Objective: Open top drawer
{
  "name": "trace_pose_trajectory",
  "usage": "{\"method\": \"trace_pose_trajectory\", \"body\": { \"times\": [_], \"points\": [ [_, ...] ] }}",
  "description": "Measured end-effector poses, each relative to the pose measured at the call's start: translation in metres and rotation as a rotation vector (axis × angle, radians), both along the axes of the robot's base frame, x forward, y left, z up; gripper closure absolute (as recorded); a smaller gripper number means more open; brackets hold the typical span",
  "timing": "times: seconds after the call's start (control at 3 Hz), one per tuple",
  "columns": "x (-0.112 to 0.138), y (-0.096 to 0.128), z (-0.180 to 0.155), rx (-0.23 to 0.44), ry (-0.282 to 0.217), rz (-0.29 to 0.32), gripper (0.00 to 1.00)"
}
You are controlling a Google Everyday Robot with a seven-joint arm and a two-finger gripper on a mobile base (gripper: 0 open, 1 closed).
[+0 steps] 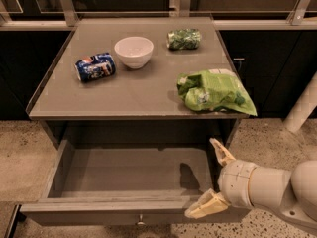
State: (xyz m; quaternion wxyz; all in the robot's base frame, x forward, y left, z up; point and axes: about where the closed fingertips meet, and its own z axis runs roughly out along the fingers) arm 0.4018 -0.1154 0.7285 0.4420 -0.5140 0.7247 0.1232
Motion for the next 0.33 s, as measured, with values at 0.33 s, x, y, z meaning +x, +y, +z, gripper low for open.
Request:
{"method": "trace_pose_trajectory", "body": {
  "times": [0.33],
  "points": [
    [0.0,0.0,0.0,0.0,0.0,0.0,0.0]
  ]
}}
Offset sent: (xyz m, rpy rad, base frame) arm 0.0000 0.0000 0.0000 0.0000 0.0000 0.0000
